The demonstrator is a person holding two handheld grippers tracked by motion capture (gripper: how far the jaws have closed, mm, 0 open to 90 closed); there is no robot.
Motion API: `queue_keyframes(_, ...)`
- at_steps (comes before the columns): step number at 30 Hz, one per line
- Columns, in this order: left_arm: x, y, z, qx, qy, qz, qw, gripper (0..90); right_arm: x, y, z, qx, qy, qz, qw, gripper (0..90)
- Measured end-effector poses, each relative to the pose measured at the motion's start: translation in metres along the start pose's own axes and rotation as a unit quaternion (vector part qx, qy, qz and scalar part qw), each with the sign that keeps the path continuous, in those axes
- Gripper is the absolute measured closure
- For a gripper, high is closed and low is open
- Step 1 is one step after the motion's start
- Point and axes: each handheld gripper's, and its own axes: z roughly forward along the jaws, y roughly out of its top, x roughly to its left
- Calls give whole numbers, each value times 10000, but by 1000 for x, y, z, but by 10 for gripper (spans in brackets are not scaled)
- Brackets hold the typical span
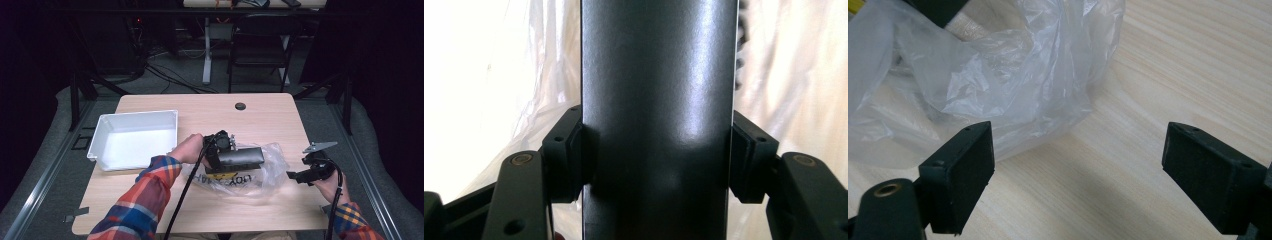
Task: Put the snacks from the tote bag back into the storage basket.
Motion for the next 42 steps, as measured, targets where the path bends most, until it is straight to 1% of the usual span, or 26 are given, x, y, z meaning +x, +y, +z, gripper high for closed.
queue_keyframes(4, -3, 1, -9, -55, -98, 93, 9999, 373, 0, 0, 0, -3, -3, 3, 10000, 129)
queue_keyframes(5, -4, 1, -11, -61, -84, 136, 9999, 373, 0, 0, 0, -9, 8, 7, 10000, 129)
queue_keyframes(6, -5, 1, -14, -37, -142, 157, 9998, 373, 0, 0, 0, -9, 7, 6, 10000, 129)
queue_keyframes(7, -5, 1, -15, -47, -155, 181, 9997, 373, 0, 0, 0, -4, 3, 6, 10000, 129)
queue_keyframes(8, -7, 0, -17, -76, -183, 169, 9997, 373, 0, 0, 0, 10, 18, -7, 10000, 129)
queue_keyframes(9, -7, 0, -19, -65, -169, 240, 9995, 373, 0, 0, 0, -3, 20, -3, 10000, 129)
queue_keyframes(11, -8, -1, -23, -75, -165, 256, 9995, 373, 0, 0, -1, -11, 17, 0, 10000, 129)
queue_keyframes(12, -9, -2, -26, -90, -185, 233, 9995, 373, -1, 0, -1, -9, 12, 2, 10000, 129)
queue_keyframes(15, -10, -6, -33, -109, -168, 278, 9994, 373, -1, 0, -1, -20, -14, 13, 10000, 129)
queue_keyframes(18, -11, -10, -40, -73, -106, 316, 9994, 373, -1, 0, -1, -17, -16, 6, 10000, 129)
queue_keyframes(23, -12, -17, -51, -75, -93, 313, 9994, 373, 0, 0, 0, -10, -33, 3, 10000, 129)
queue_keyframes(24, -13, -19, -53, -85, -99, 276, 9995, 372, 0, 0, 0, -18, -18, 8, 10000, 129)
queue_keyframes(26, -13, -22, -58, -73, -63, 295, 9995, 373, 0, 1, 0, -12, -33, 4, 10000, 129)
queue_keyframes(29, -13, -28, -64, -74, -56, 234, 9997, 373, 0, 1, 0, -9, -45, -2, 10000, 129)
queue_keyframes(31, -12, -34, -68, -80, -45, 209, 9997, 373, 0, 1, 0, -17, -37, -3, 10000, 129)
queue_keyframes(33, -12, -38, -73, -63, 10, 202, 9998, 373, 0, 2, 0, 0, -11, -24, 10000, 129)
queue_keyframes(36, -10, -48, -81, -137, 20, 159, 9998, 373, 0, 1, 0, -10, -39, -2, 10000, 129)
queue_keyframes(39, -9, -56, -89, -169, 76, 109, 9998, 373, 0, 1, 0, -36, -56, 34, 10000, 129)
queue_keyframes(40, -8, -58, -92, -144, 102, 117, 9998, 374, 0, 1, 0, -13, -50, 15, 10000, 129)
queue_keyframes(41, -8, -61, -93, -162, 108, 68, 9998, 374, 0, 1, 0, -13, -61, 15, 10000, 129)
queue_keyframes(42, -7, -64, -95, -139, 123, 65, 9998, 374, 0, 1, 1, 4, -29, 0, 10000, 129)
